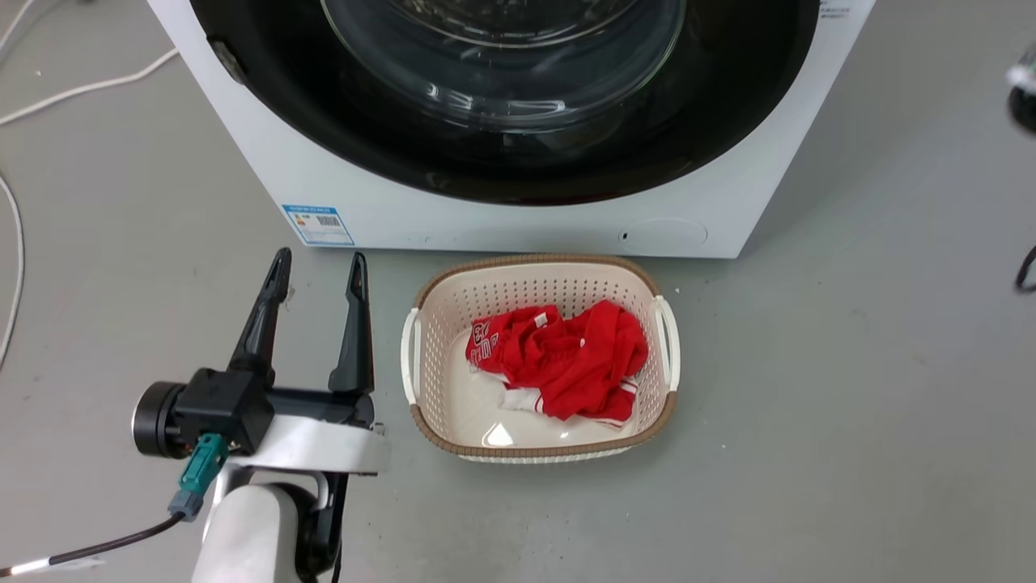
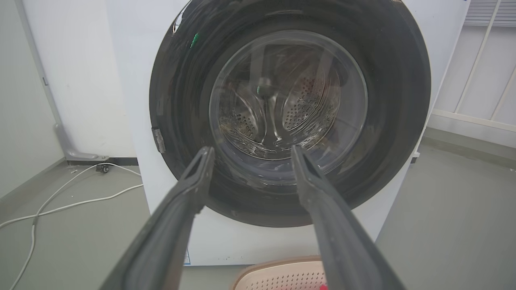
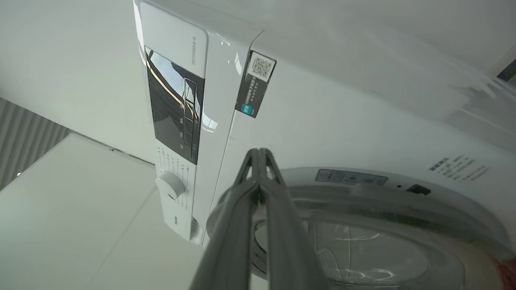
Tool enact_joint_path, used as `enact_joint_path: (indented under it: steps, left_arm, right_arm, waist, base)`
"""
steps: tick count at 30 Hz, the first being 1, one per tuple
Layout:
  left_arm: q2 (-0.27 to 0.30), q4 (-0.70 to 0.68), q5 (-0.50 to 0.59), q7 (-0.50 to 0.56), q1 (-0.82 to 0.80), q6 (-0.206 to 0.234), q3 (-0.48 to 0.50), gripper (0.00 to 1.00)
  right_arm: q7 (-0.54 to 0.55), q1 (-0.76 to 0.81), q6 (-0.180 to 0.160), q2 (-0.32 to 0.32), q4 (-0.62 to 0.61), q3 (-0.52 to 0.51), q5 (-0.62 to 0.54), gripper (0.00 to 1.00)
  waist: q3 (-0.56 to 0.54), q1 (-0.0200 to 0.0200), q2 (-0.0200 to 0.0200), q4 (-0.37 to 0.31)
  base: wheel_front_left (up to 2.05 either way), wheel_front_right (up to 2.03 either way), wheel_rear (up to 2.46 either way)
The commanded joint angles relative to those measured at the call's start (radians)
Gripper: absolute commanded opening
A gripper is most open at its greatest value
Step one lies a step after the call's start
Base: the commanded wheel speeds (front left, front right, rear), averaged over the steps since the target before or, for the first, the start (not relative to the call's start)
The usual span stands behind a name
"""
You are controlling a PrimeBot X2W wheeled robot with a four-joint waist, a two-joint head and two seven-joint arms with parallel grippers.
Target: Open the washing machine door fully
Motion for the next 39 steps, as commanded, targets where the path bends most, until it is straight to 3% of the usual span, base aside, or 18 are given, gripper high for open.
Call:
enact_joint_path:
  steps: [1,9,15,26,39]
  left_arm:
    - [0.0,-0.005,-0.004,-0.003,-0.019,0.003,-0.001,1.0]
    - [-0.001,-0.028,-0.004,-0.003,-0.046,0.005,-0.014,1.0]
    - [-0.001,-0.041,-0.002,-0.003,-0.073,0.006,-0.019,1.0]
    - [0.0,-0.043,-0.008,-0.003,-0.089,0.01,-0.042,1.0]
    - [-0.001,-0.039,-0.013,-0.003,-0.102,0.017,-0.068,1.0]
  right_arm:
    - [0.017,-0.028,0.0,-0.005,0.015,0.017,-0.01,0.0]
    - [0.197,-0.256,0.0,0.012,0.227,0.195,-0.088,0.0]
    - [0.257,-0.37,0.0,0.058,0.354,0.266,-0.129,0.0]
    - [0.281,-0.463,0.0,0.098,0.502,0.299,-0.156,0.0]
    - [0.399,-0.485,0.0,0.118,0.551,0.286,-0.123,0.0]
  waist:
    - [0.011,0.0,0.0,0.004]
    - [0.076,0.0,0.0,0.013]
    - [0.126,0.0,0.0,0.021]
    - [0.172,0.0,0.0,0.042]
    - [0.203,0.0,0.0,0.058]
  base:
    - [0.0,0.0,0.0]
    - [0.0,0.0,0.0]
    - [0.0,0.0,0.0]
    - [0.0,0.0,0.0]
    - [0.0,0.0,0.0]
